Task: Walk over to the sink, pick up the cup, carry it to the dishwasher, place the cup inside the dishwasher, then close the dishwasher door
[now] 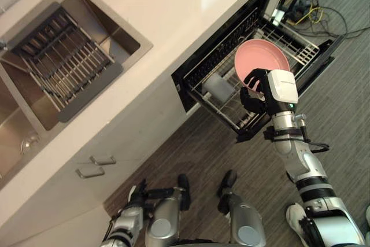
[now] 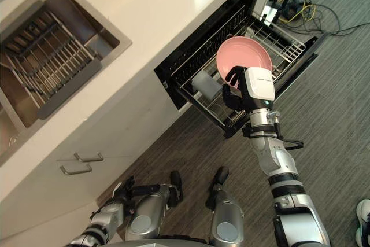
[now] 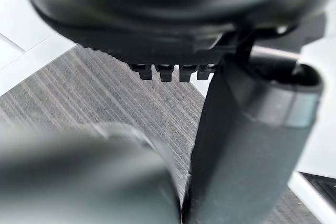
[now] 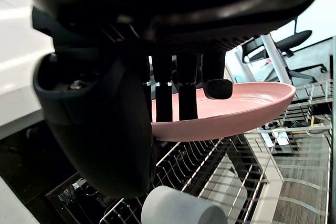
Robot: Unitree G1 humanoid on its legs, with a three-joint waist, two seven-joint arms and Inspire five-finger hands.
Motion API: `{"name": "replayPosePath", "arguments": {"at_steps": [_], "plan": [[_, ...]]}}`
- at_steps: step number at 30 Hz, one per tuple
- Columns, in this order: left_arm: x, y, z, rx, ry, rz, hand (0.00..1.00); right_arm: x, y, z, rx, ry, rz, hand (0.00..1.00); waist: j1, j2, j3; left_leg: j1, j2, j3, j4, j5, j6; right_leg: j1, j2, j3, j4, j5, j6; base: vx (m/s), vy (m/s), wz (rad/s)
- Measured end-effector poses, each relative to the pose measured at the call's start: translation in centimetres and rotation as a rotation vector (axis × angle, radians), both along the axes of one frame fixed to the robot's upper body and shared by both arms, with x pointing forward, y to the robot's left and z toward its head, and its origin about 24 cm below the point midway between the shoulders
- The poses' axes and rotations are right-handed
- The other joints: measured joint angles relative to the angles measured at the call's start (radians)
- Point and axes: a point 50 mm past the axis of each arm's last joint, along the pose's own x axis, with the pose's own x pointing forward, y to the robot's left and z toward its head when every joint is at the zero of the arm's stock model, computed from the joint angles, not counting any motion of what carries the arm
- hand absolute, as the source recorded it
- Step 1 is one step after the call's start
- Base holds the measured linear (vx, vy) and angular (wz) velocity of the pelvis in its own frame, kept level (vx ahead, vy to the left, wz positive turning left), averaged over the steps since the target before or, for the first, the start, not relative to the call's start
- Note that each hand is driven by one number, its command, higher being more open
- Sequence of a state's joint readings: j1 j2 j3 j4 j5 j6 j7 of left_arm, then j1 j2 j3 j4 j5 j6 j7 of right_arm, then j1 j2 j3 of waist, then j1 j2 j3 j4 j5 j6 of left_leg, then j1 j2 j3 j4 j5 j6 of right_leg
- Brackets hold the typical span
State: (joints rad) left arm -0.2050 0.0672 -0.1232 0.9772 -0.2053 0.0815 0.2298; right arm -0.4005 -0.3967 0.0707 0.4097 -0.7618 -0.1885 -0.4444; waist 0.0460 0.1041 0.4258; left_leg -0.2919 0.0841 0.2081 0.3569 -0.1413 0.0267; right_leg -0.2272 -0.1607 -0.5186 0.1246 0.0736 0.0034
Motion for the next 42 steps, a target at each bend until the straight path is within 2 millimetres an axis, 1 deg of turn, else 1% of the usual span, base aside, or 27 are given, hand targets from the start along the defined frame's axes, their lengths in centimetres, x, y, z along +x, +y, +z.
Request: {"name": "replayPosePath", "arguments": {"at_steps": [2,3,5,6,7,8,9,10,11,12,13,15,20,22,24,26,28,31,33,35,36,37,38,39,40,41,42], "plan": [[1.2,-0.9,0.9,-0.017,-0.056,-0.007,1.0,0.5,0.7,0.0,0.017,0.014,0.001,0.0,0.006,-0.003,0.006,-0.033,-0.008,-0.018,-0.008,0.016,0.002,-0.025,-0.006,-0.019,-0.001,0.003,-0.002,-0.02,0.002,0.26],[1.4,-0.9,1.0,-0.016,-0.069,-0.01,1.0,0.7,0.8,0.2,0.018,0.016,-0.006,0.0,0.01,-0.003,0.006,-0.042,-0.011,-0.022,-0.013,0.021,0.002,-0.033,-0.008,-0.023,-0.001,0.004,-0.003,0.0,-0.004,0.27],[1.1,-0.6,0.9,-0.007,-0.08,-0.004,1.0,1.9,0.3,0.5,0.073,0.041,-0.055,0.0,0.022,0.0,0.014,-0.05,-0.024,-0.041,-0.044,0.045,0.0,-0.042,-0.015,-0.042,-0.004,0.005,-0.003,0.03,-0.004,0.29],[0.9,-0.4,0.7,-0.003,-0.077,-0.001,1.0,2.1,0.1,0.6,0.091,0.049,-0.073,0.0,0.026,0.002,0.016,-0.051,-0.027,-0.048,-0.048,0.049,0.0,-0.042,-0.015,-0.044,-0.005,0.005,-0.003,0.04,0.002,0.41],[-0.1,0.1,0.3,0.01,-0.085,0.006,1.0,2.8,-0.9,1.0,0.127,0.057,-0.122,0.0,0.032,0.009,0.019,-0.062,-0.031,-0.068,-0.054,0.057,0.0,-0.042,-0.016,-0.051,-0.007,0.005,-0.003,0.04,0.008,0.36],[-0.5,0.3,0.2,0.018,-0.092,0.006,1.0,2.9,-1.5,1.2,0.138,0.057,-0.145,0.0,0.038,0.011,0.021,-0.064,-0.033,-0.075,-0.056,0.059,0.0,-0.041,-0.016,-0.054,-0.009,0.005,-0.003,0.03,0.017,0.44],[-0.6,0.5,0.3,0.007,-0.119,0.025,1.0,3.0,-2.8,1.5,0.147,0.056,-0.187,0.0,0.051,0.018,0.024,-0.067,-0.036,-0.088,-0.06,0.064,-0.001,-0.038,-0.016,-0.059,-0.011,0.005,-0.003,0.03,0.026,0.33],[-0.6,0.9,0.5,0.023,-0.154,0.022,1.0,2.9,-4.2,1.8,0.173,0.049,-0.237,0.0,0.07,0.024,0.028,-0.068,-0.039,-0.099,-0.065,0.069,-0.001,-0.036,-0.018,-0.059,-0.011,0.004,-0.003,0.02,0.035,0.31],[-1.0,1.6,0.4,0.045,-0.174,0.02,1.0,3.0,-4.7,2.1,0.217,0.038,-0.269,0.0,0.077,0.024,0.028,-0.068,-0.041,-0.104,-0.068,0.071,-0.002,-0.033,-0.018,-0.059,-0.014,0.004,-0.003,0.01,0.035,0.21],[-1.2,1.9,0.4,0.052,-0.177,0.019,1.0,3.1,-4.8,2.2,0.24,0.033,-0.277,1.0,0.076,0.024,0.028,-0.067,-0.043,-0.107,-0.069,0.071,-0.002,-0.03,-0.018,-0.06,-0.017,0.004,-0.003,0.01,0.036,0.12],[-1.7,2.6,0.3,0.07,-0.18,0.024,1.0,3.2,-5.0,2.4,0.278,0.023,-0.292,1.0,0.076,0.025,0.028,-0.066,-0.044,-0.109,-0.069,0.071,-0.002,-0.026,-0.018,-0.06,-0.021,0.005,-0.003,0.01,0.032,0.08],[-2.3,3.1,0.1,0.083,-0.174,0.011,1.0,3.1,-5.5,2.5,0.332,0.009,-0.33,1.0,0.076,0.025,0.028,-0.062,-0.047,-0.112,-0.069,0.071,-0.002,-0.018,-0.019,-0.061,-0.023,0.005,-0.002,0.0,0.046,0.07],[-2.5,3.2,0.0,0.082,-0.173,-0.007,1.0,2.9,-6.5,2.8,0.409,-0.014,-0.38,1.0,0.074,0.025,0.028,-0.061,-0.05,-0.111,-0.069,0.074,0.002,-0.017,-0.023,-0.058,-0.023,0.006,0.002,-0.02,0.047,0.0],[-2.5,3.2,0.0,0.08,-0.171,-0.012,1.0,2.7,-6.8,2.8,0.494,-0.019,-0.378,1.0,0.071,0.024,0.029,-0.053,-0.05,-0.108,-0.072,0.075,0.002,-0.013,-0.022,-0.055,-0.022,0.006,0.002,-0.01,0.035,-0.04],[-2.7,3.2,0.0,0.081,-0.166,-0.009,1.0,2.1,-6.7,2.8,0.582,-0.034,-0.347,1.0,0.066,0.023,0.03,-0.038,-0.049,-0.106,-0.078,0.076,0.001,-0.002,-0.022,-0.052,-0.022,0.005,0.004,0.01,0.024,-0.04],[-3.0,3.5,-0.1,0.08,-0.16,0.006,1.0,1.1,-6.1,3.2,0.661,-0.077,-0.271,1.0,0.052,0.017,0.034,-0.013,-0.049,-0.093,-0.092,0.075,0.001,0.009,-0.023,-0.039,-0.021,0.002,0.007,0.02,0.032,-0.14],[-3.2,3.6,-0.1,0.08,-0.157,0.016,1.0,0.3,-5.8,3.6,0.692,-0.128,-0.23,1.0,0.039,0.013,0.036,0.006,-0.048,-0.084,-0.099,0.075,0.001,0.02,-0.023,-0.031,-0.02,0.0,0.01,0.03,0.035,-0.14],[-3.3,3.8,-0.1,0.09,-0.16,0.015,1.0,-1.3,-6.3,4.4,0.734,-0.23,-0.215,1.0,0.021,0.006,0.039,0.024,-0.047,-0.072,-0.103,0.072,0.0,0.025,-0.024,-0.01,-0.009,-0.006,0.014,0.02,0.035,-0.12],[-3.5,3.9,-0.1,0.09,-0.158,0.022,1.0,-2.2,-7.4,4.4,0.758,-0.284,-0.249,1.0,0.017,0.002,0.038,0.038,-0.044,-0.059,-0.103,0.067,-0.001,0.026,-0.025,0.006,0.0,-0.01,0.014,0.01,0.033,-0.21],[-3.8,4.1,-0.3,0.087,-0.157,0.049,1.0,-3.6,-9.7,4.0,0.841,-0.368,-0.366,1.0,0.003,-0.004,0.037,0.054,-0.041,-0.048,-0.103,0.06,-0.001,0.037,-0.023,0.017,0.001,-0.012,0.016,-0.01,0.021,-0.15],[-4.0,4.2,-0.3,0.086,-0.157,0.058,1.0,-4.1,-10.4,3.8,0.877,-0.396,-0.406,1.0,0.001,-0.006,0.037,0.057,-0.041,-0.045,-0.104,0.06,-0.001,0.038,-0.023,0.021,0.001,-0.012,0.017,-0.02,0.019,-0.14],[-4.3,4.4,-0.4,0.088,-0.155,0.071,1.0,-5.2,-11.8,3.1,0.961,-0.454,-0.484,1.0,-0.007,-0.012,0.036,0.062,-0.04,-0.036,-0.106,0.058,-0.001,0.039,-0.023,0.026,0.002,-0.013,0.018,-0.01,0.019,-0.16],[-4.6,4.7,-0.4,0.092,-0.153,0.087,1.0,-6.4,-13.2,2.1,1.063,-0.511,-0.569,1.0,-0.014,-0.019,0.036,0.07,-0.04,-0.03,-0.109,0.057,-0.001,0.039,-0.023,0.034,0.004,-0.014,0.02,0.0,0.017,-0.16],[-4.9,4.9,-0.5,0.094,-0.15,0.095,1.0,-7.0,-13.8,1.5,1.11,-0.532,-0.608,1.0,-0.019,-0.022,0.036,0.073,-0.04,-0.029,-0.11,0.056,-0.001,0.039,-0.023,0.038,0.007,-0.016,0.02,0.01,0.013,-0.16],[-5.3,5.1,-0.7,0.097,-0.14,0.111,1.0,-8.2,-15.0,-0.1,1.214,-0.563,-0.69,1.0,-0.03,-0.027,0.035,0.079,-0.04,-0.024,-0.11,0.054,-0.001,0.039,-0.025,0.043,0.015,-0.021,0.022,0.01,0.008,-0.1],[-5.5,5.2,-0.7,0.098,-0.135,0.114,1.0,-8.7,-15.5,-0.9,1.268,-0.575,-0.729,1.0,-0.035,-0.029,0.034,0.082,-0.04,-0.022,-0.111,0.053,-0.001,0.039,-0.027,0.046,0.019,-0.023,0.024,0.01,0.012,-0.14],[-5.7,5.3,-0.9,0.1,-0.124,0.115,1.0,-10.0,-16.4,-2.8,1.385,-0.594,-0.8,0.0,-0.039,-0.029,0.034,0.087,-0.041,-0.015,-0.116,0.052,-0.002,0.039,-0.028,0.054,0.024,-0.026,0.024,0.0,0.011,-0.17]]}}
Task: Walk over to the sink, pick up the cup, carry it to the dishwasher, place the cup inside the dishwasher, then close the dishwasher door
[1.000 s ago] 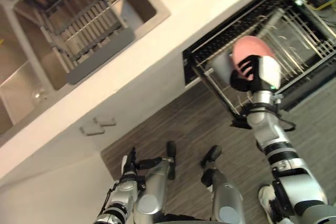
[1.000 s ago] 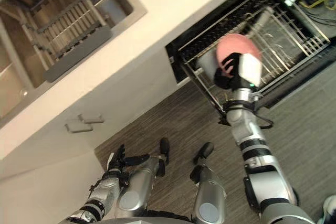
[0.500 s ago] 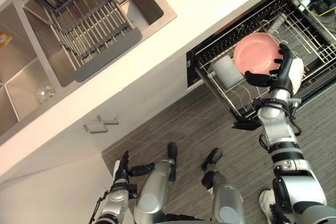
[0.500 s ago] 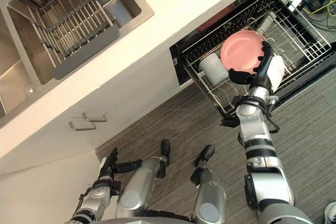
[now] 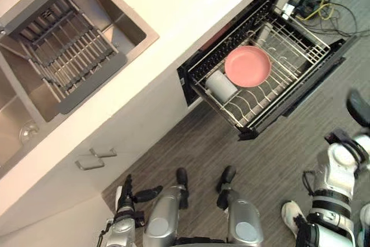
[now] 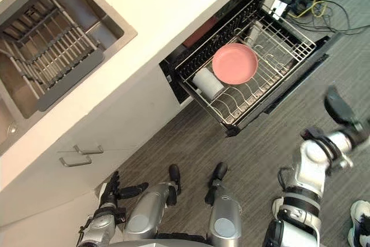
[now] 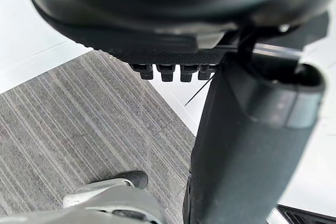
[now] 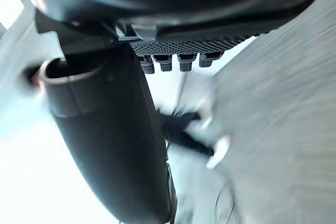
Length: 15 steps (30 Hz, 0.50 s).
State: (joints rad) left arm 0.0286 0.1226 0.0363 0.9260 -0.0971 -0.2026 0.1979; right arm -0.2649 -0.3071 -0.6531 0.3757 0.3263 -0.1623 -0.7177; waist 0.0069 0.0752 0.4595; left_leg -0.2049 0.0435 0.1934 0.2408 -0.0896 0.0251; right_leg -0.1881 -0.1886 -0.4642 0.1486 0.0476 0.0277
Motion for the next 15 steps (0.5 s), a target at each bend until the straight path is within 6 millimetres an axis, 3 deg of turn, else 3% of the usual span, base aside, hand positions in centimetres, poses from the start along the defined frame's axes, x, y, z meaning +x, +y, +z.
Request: {"name": "replayPosePath", "arguments": {"at_steps": [3,7,11,15], "plan": [[-0.5,0.1,-0.3,0.001,0.02,0.005,1.0,-2.4,-0.3,-5.4,0.334,-0.082,-0.049,0.0,-0.017,0.0,0.0,0.026,-0.001,0.011,-0.021,0.001,-0.003,0.0,-0.004,0.012,0.023,-0.018,-0.002,0.01,-0.008,-0.12],[-0.6,0.1,-0.3,0.006,0.026,0.007,1.0,-2.9,2.3,-9.0,0.516,-0.13,0.091,0.0,-0.026,0.001,0.0,0.062,-0.007,0.01,-0.057,0.011,-0.017,-0.003,-0.019,0.013,0.079,-0.058,-0.004,0.01,-0.041,0.01],[-0.6,-0.1,-0.4,0.003,0.03,0.005,1.0,-0.2,4.3,-8.7,0.532,-0.212,0.32,0.0,-0.023,0.003,-0.002,0.07,-0.025,-0.007,-0.08,0.027,-0.02,-0.024,-0.056,-0.003,0.158,-0.107,-0.004,0.01,-0.041,0.19],[-0.6,-0.3,-0.4,0.002,0.037,-0.006,1.0,2.0,3.9,-7.2,0.503,-0.288,0.425,0.0,-0.02,0.008,-0.005,0.077,-0.06,-0.051,-0.109,0.052,-0.013,-0.028,-0.109,-0.041,0.223,-0.147,0.007,0.04,0.011,0.43]]}}
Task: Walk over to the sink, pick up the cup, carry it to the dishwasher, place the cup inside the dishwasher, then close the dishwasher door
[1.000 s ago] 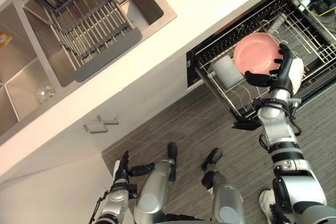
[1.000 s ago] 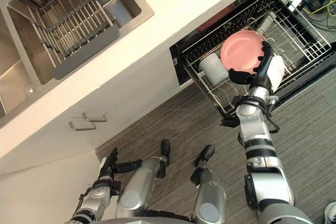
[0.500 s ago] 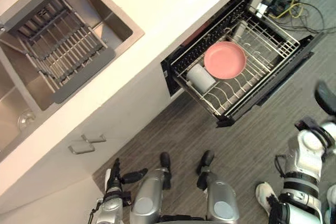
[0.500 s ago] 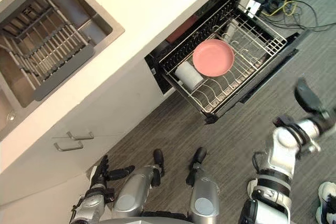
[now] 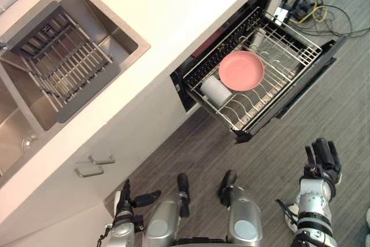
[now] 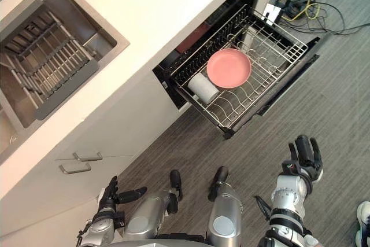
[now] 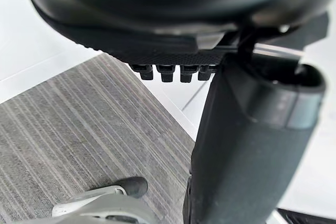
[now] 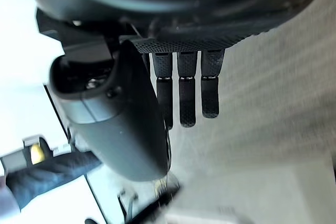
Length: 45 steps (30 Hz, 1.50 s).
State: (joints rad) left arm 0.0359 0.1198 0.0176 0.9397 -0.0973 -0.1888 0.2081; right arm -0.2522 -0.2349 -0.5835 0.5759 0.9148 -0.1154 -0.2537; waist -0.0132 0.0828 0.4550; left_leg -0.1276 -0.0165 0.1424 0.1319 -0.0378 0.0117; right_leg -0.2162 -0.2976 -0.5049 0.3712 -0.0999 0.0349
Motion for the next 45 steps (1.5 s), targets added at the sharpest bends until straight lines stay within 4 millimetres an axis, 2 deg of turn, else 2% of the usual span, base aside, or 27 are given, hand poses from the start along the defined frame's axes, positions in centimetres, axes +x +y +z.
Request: {"name": "replayPosePath", "arguments": {"at_steps": [3,4,7,12,14,15,18,21,22,24,25,27,30,32,33,34,35,37,38,39,40,41,42,44,45], "plan": [[0.1,-0.4,0.0,-0.008,-0.002,-0.01,1.0,2.1,-1.0,2.0,-0.04,-0.04,0.032,0.0,0.013,0.018,-0.008,0.006,-0.037,-0.036,-0.021,0.021,0.002,-0.001,-0.056,-0.032,0.054,-0.028,0.013,0.07,0.052,0.51],[0.1,-0.8,-0.1,-0.015,-0.004,-0.021,1.0,2.9,-1.5,2.9,-0.054,-0.045,0.035,0.0,0.017,0.031,-0.014,0.007,-0.054,-0.057,-0.03,0.03,0.001,0.003,-0.08,-0.054,0.072,-0.038,0.02,0.06,0.046,0.66],[0.1,-1.2,-0.1,-0.036,-0.007,-0.017,1.0,2.6,-3.6,3.5,-0.061,-0.013,-0.025,0.0,0.021,0.054,-0.015,0.005,-0.088,-0.096,-0.06,0.063,0.002,0.016,-0.134,-0.114,0.111,-0.053,0.03,0.03,0.042,0.65],[-0.2,-1.4,-0.3,-0.075,0.005,-0.021,1.0,2.9,-5.7,5.0,-0.067,0.033,-0.051,0.0,0.023,0.068,-0.019,0.011,-0.138,-0.188,-0.085,0.088,0.004,0.083,-0.222,-0.239,0.174,-0.094,0.049,-0.05,0.014,0.76],[-0.6,-1.6,-0.6,-0.094,0.028,-0.017,1.0,3.3,-6.2,5.8,-0.074,0.035,-0.046,0.0,0.024,0.081,-0.021,0.009,-0.136,-0.168,-0.092,0.091,0.003,0.116,-0.252,-0.295,0.192,-0.107,0.056,-0.1,-0.004,0.9],[-1.3,-1.8,-0.9,-0.108,0.048,-0.016,1.0,3.7,-6.4,6.5,-0.078,0.023,-0.044,0.0,0.033,0.091,-0.024,0.007,-0.141,-0.172,-0.092,0.11,0.012,0.14,-0.274,-0.336,0.214,-0.123,0.063,-0.06,-0.019,0.77],[-2.1,-2.0,-1.3,-0.119,0.087,-0.008,1.0,4.8,-6.4,8.0,-0.117,0.018,-0.022,0.0,0.074,0.099,-0.029,-0.007,-0.153,-0.211,-0.087,0.128,0.021,0.149,-0.295,-0.376,0.25,-0.14,0.062,-0.03,-0.049,0.54],[-2.6,-2.1,-1.6,-0.148,0.112,0.006,1.0,6.7,-5.5,9.5,-0.206,0.078,0.053,0.0,0.111,0.103,-0.032,-0.025,-0.159,-0.274,-0.075,0.157,0.028,0.173,-0.306,-0.443,0.291,-0.159,0.045,0.01,-0.126,0.65],[-2.6,-2.2,-1.6,-0.165,0.12,0.008,1.0,7.5,-4.9,9.9,-0.236,0.113,0.09,1.0,0.132,0.105,-0.033,-0.023,-0.159,-0.292,-0.067,0.158,0.026,0.19,-0.305,-0.455,0.296,-0.169,0.044,-0.02,-0.112,0.45],[-2.9,-2.6,-1.8,-0.191,0.133,0.005,1.0,7.7,-5.3,10.9,-0.243,0.159,0.019,1.0,0.164,0.115,-0.041,-0.023,-0.158,-0.316,-0.061,0.161,0.022,0.207,-0.301,-0.468,0.297,-0.184,0.046,-0.03,-0.103,0.38],[-3.4,-2.7,-2.0,-0.209,0.147,0.022,1.0,7.5,-5.6,11.0,-0.271,0.204,0.01,1.0,0.167,0.117,-0.042,-0.021,-0.154,-0.328,-0.06,0.163,0.018,0.218,-0.289,-0.475,0.294,-0.188,0.048,-0.04,-0.097,0.14],[-4.5,-2.7,-2.5,-0.236,0.189,0.052,1.0,8.0,-4.8,10.7,-0.326,0.246,0.047,1.0,0.167,0.121,-0.05,-0.021,-0.136,-0.328,-0.059,0.162,0.009,0.224,-0.261,-0.477,0.273,-0.189,0.046,-0.05,-0.092,-0.03],[-5.8,-2.8,-3.0,-0.276,0.22,0.087,1.0,8.9,-2.6,9.6,-0.404,0.297,0.129,1.0,0.178,0.119,-0.083,-0.017,-0.092,-0.321,-0.059,0.158,-0.01,0.228,-0.202,-0.467,0.223,-0.188,0.043,-0.07,-0.088,-0.2],[-6.1,-2.8,-3.1,-0.294,0.223,0.098,1.0,8.1,-1.5,7.5,-0.471,0.342,0.172,1.0,0.202,0.114,-0.109,-0.016,-0.058,-0.307,-0.055,0.151,-0.023,0.224,-0.153,-0.451,0.185,-0.181,0.031,-0.07,-0.103,-0.34],[-6.6,-2.7,-3.2,-0.31,0.223,0.124,1.0,7.4,-0.2,5.9,-0.538,0.367,0.195,1.0,0.218,0.106,-0.124,-0.017,-0.034,-0.291,-0.054,0.145,-0.033,0.215,-0.118,-0.433,0.156,-0.174,0.021,-0.05,-0.118,-0.47],[-7.2,-2.4,-3.2,-0.312,0.228,0.152,1.0,6.2,1.2,3.6,-0.563,0.383,0.205,1.0,0.217,0.094,-0.137,-0.017,-0.012,-0.28,-0.053,0.139,-0.041,0.212,-0.085,-0.42,0.125,-0.165,0.014,-0.03,-0.102,-0.48],[-7.6,-2.3,-3.3,-0.31,0.231,0.163,1.0,5.3,1.9,2.4,-0.562,0.386,0.205,1.0,0.216,0.082,-0.143,-0.017,-0.001,-0.275,-0.053,0.135,-0.045,0.212,-0.069,-0.415,0.109,-0.16,0.012,-0.02,-0.113,-0.44],[-9.4,-1.6,-3.4,-0.297,0.238,0.226,1.0,0.3,4.6,-3.6,-0.467,0.478,0.173,1.0,0.202,0.043,-0.182,-0.012,0.034,-0.246,-0.045,0.111,-0.065,0.214,-0.015,-0.383,0.052,-0.141,0.009,0.02,-0.11,-0.47],[-9.8,-1.4,-3.4,-0.293,0.238,0.241,1.0,-1.2,5.3,-5.0,-0.44,0.52,0.171,1.0,0.194,0.033,-0.187,-0.007,0.04,-0.235,-0.042,0.104,-0.068,0.214,-0.004,-0.369,0.041,-0.138,0.008,0.04,-0.093,-0.7],[-10.5,-1.0,-3.4,-0.284,0.24,0.274,1.0,-4.8,6.7,-8.2,-0.412,0.659,0.201,1.0,0.18,0.016,-0.196,0.006,0.058,-0.202,-0.04,0.089,-0.072,0.214,0.021,-0.335,0.009,-0.123,0.006,0.04,-0.059,-0.67],[-10.7,-0.8,-3.3,-0.279,0.242,0.279,1.0,-6.3,7.0,-9.3,-0.401,0.718,0.219,1.0,0.174,0.011,-0.2,0.011,0.066,-0.184,-0.039,0.083,-0.073,0.214,0.032,-0.321,-0.007,-0.115,0.006,0.03,-0.044,-0.87],[-10.9,-0.5,-3.3,-0.272,0.244,0.281,1.0,-9.2,7.3,-11.2,-0.376,0.836,0.262,1.0,0.16,0.003,-0.206,0.018,0.079,-0.156,-0.039,0.074,-0.074,0.213,0.056,-0.294,-0.044,-0.096,0.004,0.02,-0.011,-0.62],[-10.8,-0.4,-3.3,-0.27,0.241,0.28,1.0,-10.6,7.4,-12.0,-0.348,0.89,0.279,1.0,0.154,-0.001,-0.211,0.02,0.085,-0.145,-0.039,0.071,-0.074,0.213,0.067,-0.284,-0.065,-0.084,0.003,0.02,0.005,-0.74],[-10.2,0.1,-3.1,-0.267,0.216,0.288,1.0,-15.1,8.0,-14.5,-0.189,1.028,0.293,1.0,0.133,-0.03,-0.227,0.038,0.104,-0.097,-0.06,0.069,-0.073,0.212,0.108,-0.239,-0.142,-0.039,-0.001,0.02,0.014,-0.64],[-10.0,0.3,-3.1,-0.268,0.209,0.296,1.0,-16.1,8.2,-14.9,-0.16,1.05,0.302,1.0,0.129,-0.038,-0.232,0.043,0.107,-0.086,-0.067,0.069,-0.073,0.213,0.115,-0.229,-0.157,-0.03,-0.002,0.01,0.019,-0.57]]}}
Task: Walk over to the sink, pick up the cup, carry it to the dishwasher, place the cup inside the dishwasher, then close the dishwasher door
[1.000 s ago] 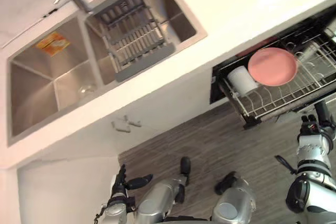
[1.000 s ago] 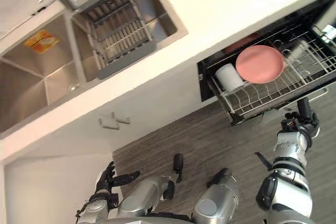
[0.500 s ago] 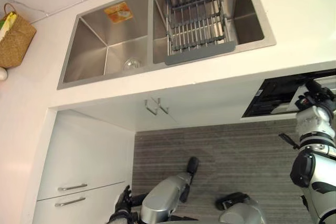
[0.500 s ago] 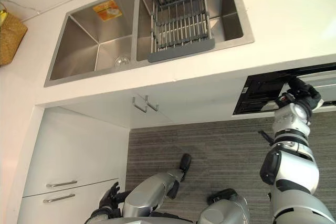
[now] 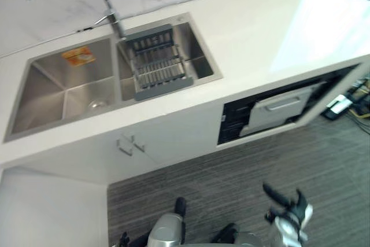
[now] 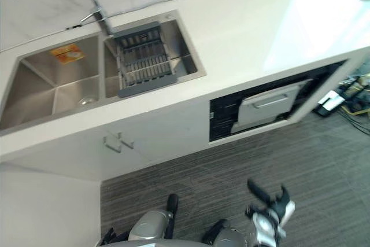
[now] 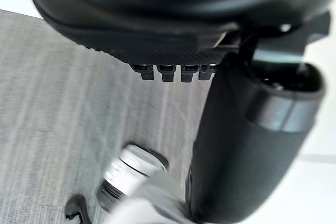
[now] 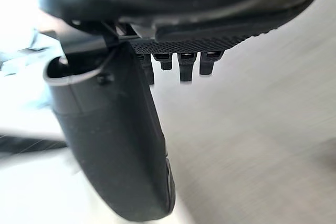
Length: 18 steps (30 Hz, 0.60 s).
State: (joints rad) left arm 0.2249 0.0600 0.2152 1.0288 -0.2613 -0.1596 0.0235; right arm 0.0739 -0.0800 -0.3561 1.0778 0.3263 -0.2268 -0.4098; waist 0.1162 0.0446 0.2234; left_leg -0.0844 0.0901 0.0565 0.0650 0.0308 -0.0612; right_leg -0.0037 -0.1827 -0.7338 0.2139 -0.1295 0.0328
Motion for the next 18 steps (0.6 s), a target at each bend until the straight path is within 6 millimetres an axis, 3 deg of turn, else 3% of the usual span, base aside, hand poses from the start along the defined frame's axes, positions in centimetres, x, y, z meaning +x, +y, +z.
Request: {"name": "replayPosePath", "arguments": {"at_steps": [2,6,8,9,10,11,12,13,14,15,18], "plan": [[1.2,0.7,0.3,-0.002,-0.037,0.016,1.0,-2.3,0.8,-0.9,0.051,0.085,0.079,1.0,-0.015,-0.031,-0.013,0.009,0.0,0.028,-0.018,0.0,0.001,-0.001,0.008,0.023,-0.031,0.017,0.008,0.0,0.033,-0.34],[3.3,1.5,0.7,-0.018,-0.086,-0.004,1.0,-3.0,2.3,-1.6,0.141,0.157,0.177,1.0,-0.019,-0.088,-0.042,-0.007,-0.019,0.028,0.012,-0.029,0.017,-0.002,-0.012,0.017,-0.027,0.016,0.025,0.02,0.074,0.06],[3.4,1.7,0.8,-0.023,-0.088,-0.014,1.0,-3.0,2.6,-1.7,0.167,0.15,0.188,1.0,-0.02,-0.112,-0.054,-0.011,-0.05,0.023,0.079,-0.085,0.044,0.002,-0.073,0.018,0.073,-0.003,0.061,0.09,0.14,0.15],[3.4,1.6,0.8,-0.025,-0.087,-0.016,1.0,-3.0,2.4,-1.7,0.165,0.148,0.195,1.0,-0.021,-0.111,-0.053,-0.012,-0.052,0.016,0.104,-0.105,0.053,-0.01,-0.096,0.029,0.142,-0.004,0.06,0.1,0.2,0.24],[3.0,1.5,0.7,-0.027,-0.074,-0.027,1.0,-3.0,2.2,-1.6,0.158,0.152,0.224,1.0,-0.022,-0.111,-0.054,-0.008,-0.062,0.007,0.141,-0.133,0.07,-0.053,-0.151,0.094,0.294,0.013,0.039,0.08,0.229,0.31],[2.9,1.6,0.7,-0.03,-0.073,-0.023,1.0,-3.0,2.3,-1.7,0.157,0.156,0.254,1.0,-0.023,-0.11,-0.055,0.007,-0.076,-0.007,0.15,-0.145,0.083,-0.079,-0.177,0.153,0.387,0.041,-0.005,0.1,0.277,0.6],[2.9,1.5,0.6,-0.043,-0.07,-0.022,1.0,-2.9,2.4,-1.7,0.154,0.153,0.285,1.0,-0.028,-0.11,-0.049,0.042,-0.1,-0.047,0.143,-0.149,0.108,-0.122,-0.196,0.273,0.508,0.117,-0.059,0.1,0.222,0.66],[2.8,1.5,0.6,-0.043,-0.064,-0.019,1.0,-3.0,2.4,-1.7,0.152,0.149,0.285,1.0,-0.034,-0.104,-0.043,0.056,-0.106,-0.064,0.14,-0.15,0.119,-0.144,-0.193,0.322,0.543,0.123,-0.055,0.09,0.137,0.73],[2.7,1.7,0.6,-0.04,-0.056,-0.021,1.0,-2.8,2.5,-1.6,0.149,0.141,0.289,1.0,-0.042,-0.106,-0.044,0.068,-0.105,-0.087,0.137,-0.151,0.129,-0.149,-0.169,0.367,0.549,0.098,-0.026,0.14,0.082,0.87],[2.5,1.8,0.5,-0.038,-0.033,-0.015,1.0,-2.3,2.9,-1.6,0.134,0.137,0.345,1.0,-0.053,-0.102,-0.045,0.084,-0.103,-0.136,0.118,-0.148,0.146,-0.153,-0.087,0.416,0.486,0.007,0.001,0.15,0.061,0.97],[1.9,1.6,0.2,-0.05,0.015,0.005,1.0,-1.9,3.1,-1.4,0.095,0.119,0.406,1.0,-0.054,-0.1,-0.045,0.129,-0.107,-0.198,0.056,-0.137,0.161,-0.165,0.012,0.436,0.225,-0.021,0.002,0.2,0.01,0.74]]}}
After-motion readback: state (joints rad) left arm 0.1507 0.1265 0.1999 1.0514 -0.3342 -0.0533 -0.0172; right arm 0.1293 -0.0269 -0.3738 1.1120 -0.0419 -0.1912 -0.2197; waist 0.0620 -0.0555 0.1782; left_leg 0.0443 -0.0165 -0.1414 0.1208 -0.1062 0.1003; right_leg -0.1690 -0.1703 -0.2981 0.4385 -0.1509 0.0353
